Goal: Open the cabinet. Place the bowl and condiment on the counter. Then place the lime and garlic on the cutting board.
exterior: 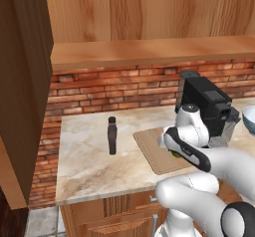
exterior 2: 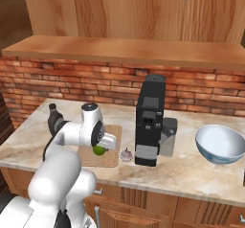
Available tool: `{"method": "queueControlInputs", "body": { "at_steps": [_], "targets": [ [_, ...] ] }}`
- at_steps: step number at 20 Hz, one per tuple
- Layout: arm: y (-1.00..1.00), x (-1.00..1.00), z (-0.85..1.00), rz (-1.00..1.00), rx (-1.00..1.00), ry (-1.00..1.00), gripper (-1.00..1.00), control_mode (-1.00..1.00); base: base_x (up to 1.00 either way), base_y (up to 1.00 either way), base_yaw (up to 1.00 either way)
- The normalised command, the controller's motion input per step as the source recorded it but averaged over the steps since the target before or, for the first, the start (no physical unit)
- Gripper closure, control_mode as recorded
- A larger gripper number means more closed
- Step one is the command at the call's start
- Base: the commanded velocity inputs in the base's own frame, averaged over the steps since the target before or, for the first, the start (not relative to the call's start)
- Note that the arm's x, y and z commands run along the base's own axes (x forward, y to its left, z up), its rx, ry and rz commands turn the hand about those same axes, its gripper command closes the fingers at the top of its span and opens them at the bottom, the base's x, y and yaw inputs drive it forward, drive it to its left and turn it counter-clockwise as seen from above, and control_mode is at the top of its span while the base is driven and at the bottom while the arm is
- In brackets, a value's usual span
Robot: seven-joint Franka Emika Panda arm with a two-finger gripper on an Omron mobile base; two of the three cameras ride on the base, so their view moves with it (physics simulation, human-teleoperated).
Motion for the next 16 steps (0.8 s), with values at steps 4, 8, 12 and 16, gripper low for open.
{"method": "queueControlInputs", "body": {
  "at_steps": [4,8,12,16],
  "targets": [
    [0.17,0.18,-0.04,0.00,0.00,0.00,1.00,-1.00,0.00,0.00,0.00],
    [0.11,0.13,-0.04,0.01,0.00,0.00,1.00,-1.00,0.00,0.00,0.00],
    [0.07,0.09,-0.10,0.02,0.00,0.00,1.00,-1.00,0.00,0.00,0.00],
    [0.06,0.08,-0.14,0.02,0.00,0.00,1.00,-1.00,0.00,0.00,0.00]
  ]
}}
